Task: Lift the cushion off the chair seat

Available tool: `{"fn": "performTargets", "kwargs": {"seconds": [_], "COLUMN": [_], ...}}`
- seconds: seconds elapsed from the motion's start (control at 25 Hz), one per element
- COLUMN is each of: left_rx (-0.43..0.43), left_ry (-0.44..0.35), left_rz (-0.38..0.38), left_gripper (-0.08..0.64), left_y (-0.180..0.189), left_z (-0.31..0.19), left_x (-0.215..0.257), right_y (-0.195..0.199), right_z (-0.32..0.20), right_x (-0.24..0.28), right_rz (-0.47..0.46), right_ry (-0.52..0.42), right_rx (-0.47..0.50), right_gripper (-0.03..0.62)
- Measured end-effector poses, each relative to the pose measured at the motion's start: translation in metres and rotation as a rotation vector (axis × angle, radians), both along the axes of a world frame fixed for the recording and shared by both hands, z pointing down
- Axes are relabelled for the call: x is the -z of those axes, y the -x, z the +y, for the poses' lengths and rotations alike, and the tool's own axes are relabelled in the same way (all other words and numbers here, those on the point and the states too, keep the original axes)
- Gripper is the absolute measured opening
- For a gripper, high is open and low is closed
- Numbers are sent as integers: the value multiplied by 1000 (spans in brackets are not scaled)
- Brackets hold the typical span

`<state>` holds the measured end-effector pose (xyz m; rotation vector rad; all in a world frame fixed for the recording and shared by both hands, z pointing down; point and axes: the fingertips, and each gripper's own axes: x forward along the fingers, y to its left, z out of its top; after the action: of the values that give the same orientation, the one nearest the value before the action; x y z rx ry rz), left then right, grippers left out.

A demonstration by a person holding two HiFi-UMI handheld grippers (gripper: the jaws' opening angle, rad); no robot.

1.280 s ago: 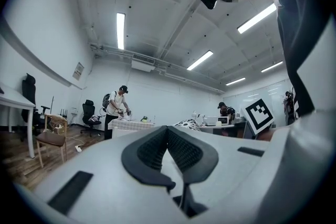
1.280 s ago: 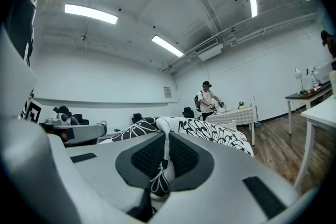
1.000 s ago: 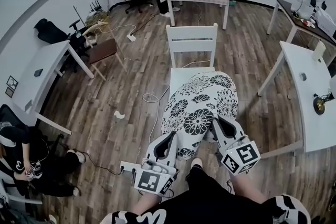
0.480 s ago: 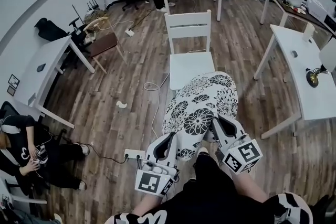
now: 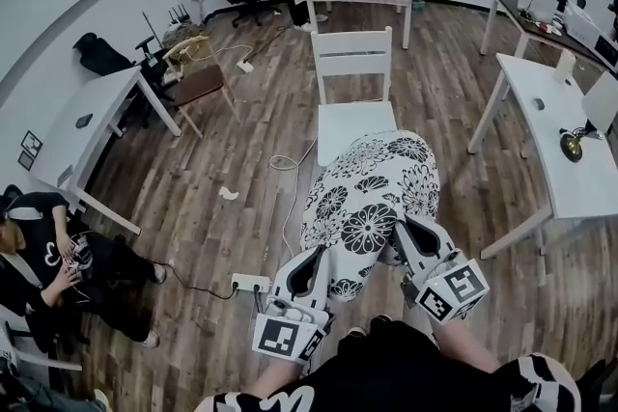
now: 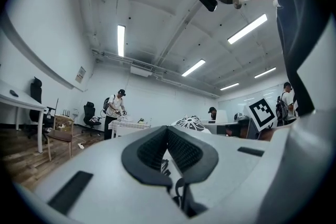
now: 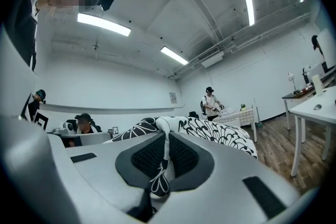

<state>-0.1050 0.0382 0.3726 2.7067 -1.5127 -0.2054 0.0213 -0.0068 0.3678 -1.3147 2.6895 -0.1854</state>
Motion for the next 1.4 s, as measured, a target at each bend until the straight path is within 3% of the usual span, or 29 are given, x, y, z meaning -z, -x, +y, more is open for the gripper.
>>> {"fn": "performTargets", "kwargs": {"seconds": [0.24, 0.72, 1.08, 1.4], "left_rx": [-20, -41, -56, -57], "left_ry": [13, -3, 39, 25], "left_rz": [-8, -28, -6, -9], "left_gripper": [0, 0, -1, 0], "left_y": [-11, -41, -81, -105], "left_z": [15, 60, 139, 211], "left_x": [-4, 7, -10, -6], "right_y": [-9, -39, -78, -104], "right_z": [21, 70, 150, 223], "right_x": [-6, 4, -12, -7], "right_rz": [-59, -73, -68, -73], "right_ry": [34, 1, 34, 24], "right_rx": [-2, -18, -25, -32], "right_gripper": [31, 31, 31, 31]}}
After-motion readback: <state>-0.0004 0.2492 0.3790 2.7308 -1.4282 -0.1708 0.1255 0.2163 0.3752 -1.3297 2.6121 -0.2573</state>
